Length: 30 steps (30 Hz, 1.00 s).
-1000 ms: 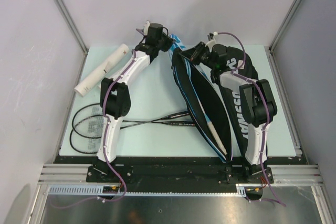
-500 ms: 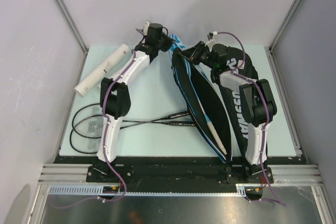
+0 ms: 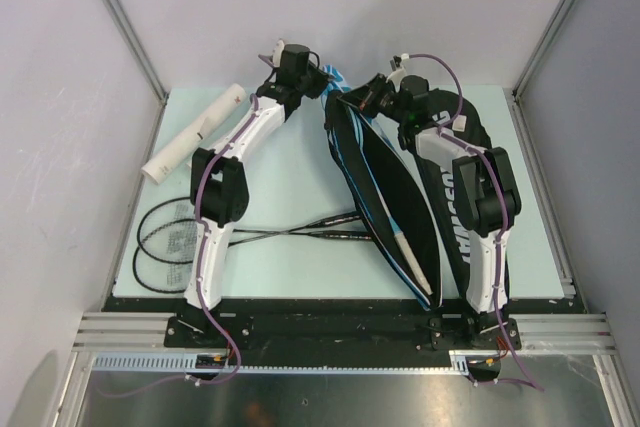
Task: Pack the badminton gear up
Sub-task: Zip the racket bag at the center of the board.
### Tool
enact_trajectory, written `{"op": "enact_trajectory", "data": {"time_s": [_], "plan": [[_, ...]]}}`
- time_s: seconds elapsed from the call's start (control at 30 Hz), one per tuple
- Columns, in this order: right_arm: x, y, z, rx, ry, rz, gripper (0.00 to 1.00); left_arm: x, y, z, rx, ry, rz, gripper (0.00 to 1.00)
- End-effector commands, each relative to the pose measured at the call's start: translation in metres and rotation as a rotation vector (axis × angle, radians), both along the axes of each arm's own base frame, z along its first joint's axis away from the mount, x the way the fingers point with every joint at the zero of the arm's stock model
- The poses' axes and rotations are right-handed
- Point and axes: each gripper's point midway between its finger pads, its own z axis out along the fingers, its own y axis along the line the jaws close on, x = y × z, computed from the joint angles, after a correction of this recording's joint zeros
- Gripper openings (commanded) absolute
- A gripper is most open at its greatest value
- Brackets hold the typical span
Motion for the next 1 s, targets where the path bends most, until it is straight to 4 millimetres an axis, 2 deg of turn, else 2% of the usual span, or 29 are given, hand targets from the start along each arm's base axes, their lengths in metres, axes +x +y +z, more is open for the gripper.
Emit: {"op": "enact_trajectory", "data": {"time_s": [0.0, 0.07, 0.13, 0.17, 0.2, 0.23, 0.3, 0.33, 0.37, 0.4, 0.43, 0.53, 0.57, 0.6, 0.63, 0.67, 0.7, 0.73, 0.8, 0.83, 0.87, 0.9, 0.93, 0.97], "plan": [[0.006, -0.001, 0.003, -0.017, -0.009, -0.009, 0.0, -0.008, 0.004, 0.03, -0.024, -0.026, -0.006, 0.0], [0.005, -0.004, 0.002, -0.025, 0.001, -0.015, 0.0, -0.007, 0.006, 0.027, -0.023, -0.021, 0.005, 0.0], [-0.003, -0.007, 0.01, -0.049, 0.002, -0.018, 0.0, -0.006, 0.013, 0.028, -0.03, -0.015, 0.036, 0.0], [-0.009, -0.009, 0.004, -0.068, 0.019, -0.018, 0.0, -0.004, 0.021, 0.023, -0.02, -0.007, 0.071, 0.0], [-0.016, -0.012, 0.001, -0.094, 0.045, -0.02, 0.0, -0.001, 0.027, 0.023, -0.025, -0.005, 0.098, 0.0], [-0.025, -0.015, 0.012, -0.114, 0.022, -0.016, 0.0, 0.001, 0.035, 0.024, -0.024, -0.005, 0.124, 0.0], [-0.046, -0.019, 0.0, -0.153, 0.082, 0.02, 0.0, 0.007, 0.05, 0.024, -0.008, -0.015, 0.185, 0.0], [-0.056, -0.022, 0.014, -0.164, 0.05, 0.026, 0.0, 0.01, 0.056, 0.025, -0.005, -0.019, 0.21, 0.0], [-0.068, -0.026, -0.003, -0.194, 0.112, 0.031, 0.0, 0.013, 0.063, 0.023, -0.006, -0.018, 0.245, 0.0], [-0.075, -0.028, -0.004, -0.209, 0.116, 0.037, 0.0, 0.015, 0.067, 0.023, -0.014, -0.017, 0.258, 0.0], [-0.086, -0.032, 0.007, -0.227, 0.075, 0.046, 0.0, 0.018, 0.073, 0.019, -0.024, -0.006, 0.272, 0.0], [-0.118, -0.043, -0.015, -0.287, 0.137, 0.077, 0.0, 0.025, 0.085, 0.019, -0.073, 0.005, 0.311, 0.0], [-0.13, -0.051, 0.001, -0.291, 0.099, 0.064, 0.0, 0.025, 0.088, 0.021, -0.081, 0.003, 0.322, 0.0], [-0.146, -0.057, -0.022, -0.312, 0.148, 0.056, 0.0, 0.027, 0.092, 0.022, -0.085, 0.002, 0.337, 0.0], [-0.156, -0.062, -0.024, -0.318, 0.153, 0.049, 0.0, 0.028, 0.098, 0.021, -0.09, 0.006, 0.351, 0.0], [-0.173, -0.069, -0.014, -0.327, 0.125, 0.034, 0.0, 0.031, 0.102, 0.019, -0.099, 0.009, 0.361, 0.0], [-0.183, -0.074, -0.018, -0.34, 0.126, 0.032, 0.0, 0.033, 0.105, 0.021, -0.103, 0.005, 0.368, 0.0], [-0.202, -0.083, -0.039, -0.375, 0.177, 0.033, 0.0, 0.036, 0.112, 0.02, -0.108, 0.007, 0.379, 0.0], [-0.229, -0.105, -0.037, -0.439, 0.161, -0.017, 0.0, 0.042, 0.117, 0.017, -0.121, 0.01, 0.388, 0.0], [-0.243, -0.113, -0.053, -0.457, 0.202, -0.023, 0.0, 0.045, 0.122, 0.016, -0.122, 0.007, 0.394, 0.0], [-0.256, -0.121, -0.062, -0.472, 0.243, -0.029, 0.0, 0.048, 0.124, 0.022, -0.129, -0.007, 0.399, 0.0], [-0.27, -0.127, -0.05, -0.464, 0.203, -0.051, 0.0, 0.052, 0.125, 0.012, -0.134, 0.007, 0.407, 0.0], [-0.283, -0.13, -0.06, -0.48, 0.222, -0.051, 0.0, 0.055, 0.128, 0.011, -0.143, 0.009, 0.405, 0.0], [-0.295, -0.137, -0.065, -0.506, 0.234, -0.071, 0.0, 0.06, 0.129, 0.022, -0.145, -0.017, 0.4, 0.0]]}}
